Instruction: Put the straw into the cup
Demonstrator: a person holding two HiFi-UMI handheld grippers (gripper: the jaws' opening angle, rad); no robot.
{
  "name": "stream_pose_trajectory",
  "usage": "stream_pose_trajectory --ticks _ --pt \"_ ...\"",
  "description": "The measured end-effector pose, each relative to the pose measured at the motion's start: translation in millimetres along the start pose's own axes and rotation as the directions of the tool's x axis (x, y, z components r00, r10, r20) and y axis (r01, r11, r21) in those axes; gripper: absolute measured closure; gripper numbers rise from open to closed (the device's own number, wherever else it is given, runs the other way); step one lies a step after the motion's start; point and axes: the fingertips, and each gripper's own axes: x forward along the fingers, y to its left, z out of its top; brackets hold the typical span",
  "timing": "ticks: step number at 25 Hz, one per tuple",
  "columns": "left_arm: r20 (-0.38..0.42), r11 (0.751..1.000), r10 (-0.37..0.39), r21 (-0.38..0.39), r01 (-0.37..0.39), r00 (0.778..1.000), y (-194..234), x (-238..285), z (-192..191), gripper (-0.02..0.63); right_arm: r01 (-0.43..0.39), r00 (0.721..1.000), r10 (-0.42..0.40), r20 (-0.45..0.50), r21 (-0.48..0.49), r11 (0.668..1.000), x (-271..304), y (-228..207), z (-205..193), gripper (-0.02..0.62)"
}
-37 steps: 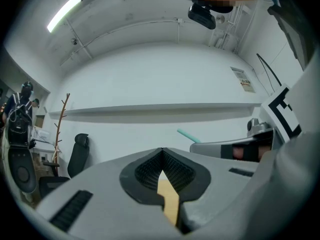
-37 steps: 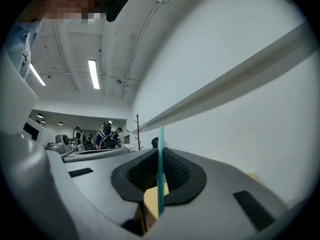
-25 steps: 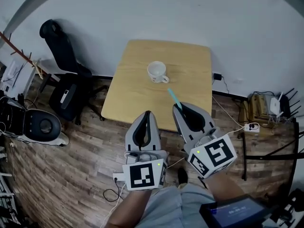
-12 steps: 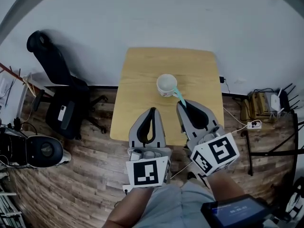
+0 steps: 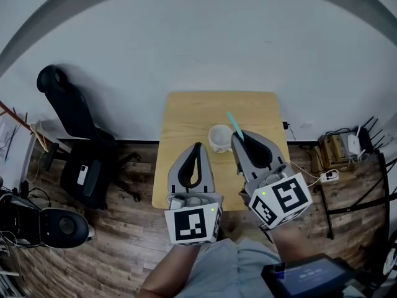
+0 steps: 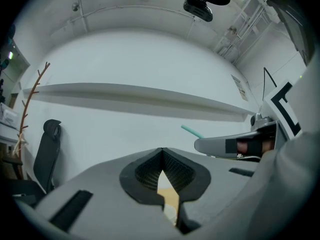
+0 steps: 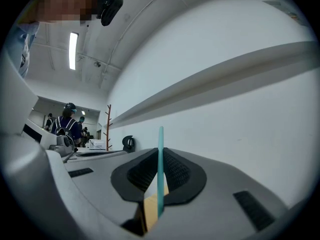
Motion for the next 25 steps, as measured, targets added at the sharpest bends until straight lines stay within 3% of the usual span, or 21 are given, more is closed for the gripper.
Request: stream_pose_trajectory --ticks 7,25 --pt "0.005 1.000 -0.003 -0.004 0.003 1.000 -4.9 21.2 -1.6 0.607 0.000 0.999 0.000 0.032 0.010 1.000 8.6 -15.2 9.0 0.574" --pt "-0.158 0.999 0.050 0.026 -0.046 0.986 29.7 127.5 -73.2 0.607 -0.072 0.994 0.083 -0.072 0.152 0.986 113.4 -79.6 -60.3 0.574"
